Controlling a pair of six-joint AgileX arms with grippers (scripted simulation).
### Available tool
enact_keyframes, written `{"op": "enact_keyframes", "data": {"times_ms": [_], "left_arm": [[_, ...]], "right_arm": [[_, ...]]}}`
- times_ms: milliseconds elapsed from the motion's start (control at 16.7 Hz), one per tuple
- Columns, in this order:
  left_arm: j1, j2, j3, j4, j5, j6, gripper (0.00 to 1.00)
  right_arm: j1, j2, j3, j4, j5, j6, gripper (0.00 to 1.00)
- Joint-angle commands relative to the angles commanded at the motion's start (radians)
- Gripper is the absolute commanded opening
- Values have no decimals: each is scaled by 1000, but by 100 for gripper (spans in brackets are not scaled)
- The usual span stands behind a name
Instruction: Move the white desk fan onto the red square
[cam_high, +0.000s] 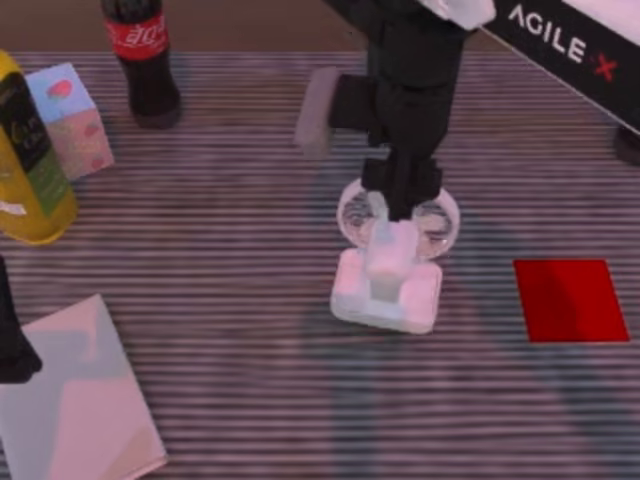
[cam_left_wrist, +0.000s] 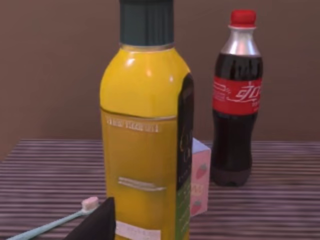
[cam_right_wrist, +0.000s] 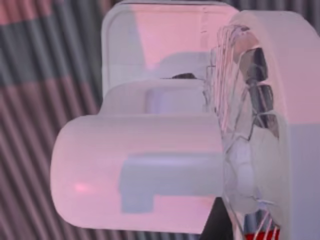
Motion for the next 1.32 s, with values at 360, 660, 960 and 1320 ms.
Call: {"op": "enact_keyframes", "data": {"times_ms": [360, 660, 960, 1320], "left_arm": [[0, 0, 0, 0, 0, 0, 100], [0, 0, 0, 0, 0, 0, 100], [0, 0, 0, 0, 0, 0, 100], [0, 0, 0, 0, 0, 0, 100]], "right_arm": [[8, 21, 127, -108, 0, -4, 0], [0, 9, 118, -102, -1, 27, 0], [-39, -50, 60, -79, -5, 286, 0], [-130, -197, -76, -9, -11, 934, 0]]}}
